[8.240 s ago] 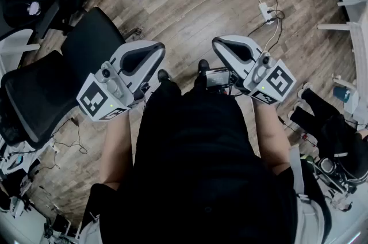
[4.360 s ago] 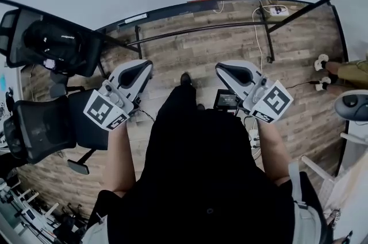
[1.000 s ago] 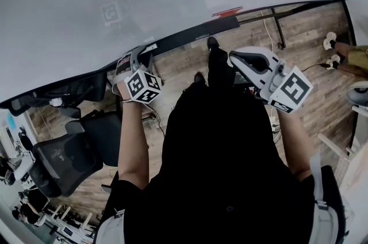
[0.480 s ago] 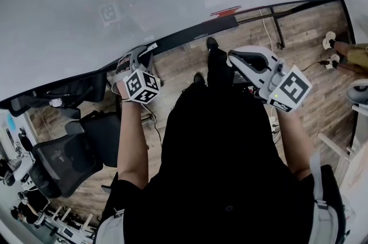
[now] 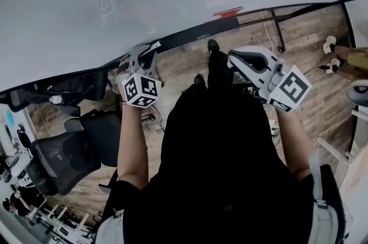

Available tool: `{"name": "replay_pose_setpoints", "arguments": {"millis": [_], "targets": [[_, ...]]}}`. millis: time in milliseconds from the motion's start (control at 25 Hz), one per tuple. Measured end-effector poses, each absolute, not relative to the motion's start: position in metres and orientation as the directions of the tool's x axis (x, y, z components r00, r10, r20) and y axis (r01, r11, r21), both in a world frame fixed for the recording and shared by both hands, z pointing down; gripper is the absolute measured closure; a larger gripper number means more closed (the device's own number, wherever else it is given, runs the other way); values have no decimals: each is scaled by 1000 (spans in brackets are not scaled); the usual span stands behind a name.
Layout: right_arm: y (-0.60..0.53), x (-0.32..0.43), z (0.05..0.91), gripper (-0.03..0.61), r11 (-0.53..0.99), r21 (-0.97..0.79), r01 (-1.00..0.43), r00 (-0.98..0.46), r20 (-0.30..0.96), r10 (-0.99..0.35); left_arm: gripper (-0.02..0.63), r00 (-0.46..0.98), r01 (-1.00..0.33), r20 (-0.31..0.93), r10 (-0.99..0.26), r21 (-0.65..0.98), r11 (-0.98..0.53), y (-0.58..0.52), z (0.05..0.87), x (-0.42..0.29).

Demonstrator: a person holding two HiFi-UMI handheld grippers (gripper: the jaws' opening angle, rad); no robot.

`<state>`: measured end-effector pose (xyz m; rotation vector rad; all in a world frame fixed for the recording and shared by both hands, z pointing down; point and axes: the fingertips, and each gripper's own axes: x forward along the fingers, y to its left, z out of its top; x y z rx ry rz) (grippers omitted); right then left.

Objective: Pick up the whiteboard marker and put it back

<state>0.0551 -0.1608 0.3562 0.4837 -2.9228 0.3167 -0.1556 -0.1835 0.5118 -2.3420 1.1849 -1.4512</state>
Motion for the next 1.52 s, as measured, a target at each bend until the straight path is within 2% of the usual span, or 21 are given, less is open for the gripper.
{"name": "replay_pose_setpoints", "arguments": {"millis": [240, 560, 760, 1000, 1520], "targets": [[-160, 50, 353, 558, 930, -171, -324, -938, 183, -293, 538, 315, -647, 588, -745, -441, -622, -185, 461, -143], [-157, 50, 349, 558, 933, -163, -322, -940, 169, -295, 538, 482, -739, 435, -761, -265, -619, -180, 395, -116], [-152, 50, 348, 558, 931, -158, -329, -938, 166, -303, 538, 593, -699, 341, -729, -230, -677, -169, 362, -92], [-150, 48, 345, 557, 929, -150, -340, -935, 163, -315, 538, 703, -702, 152, -695, -9, -712, -156, 325, -77], [-151, 60, 349, 557, 918, -153, -366, -925, 162, -342, 538, 827, -557, -46, -561, 70, -827, -122, 300, -42]]}}
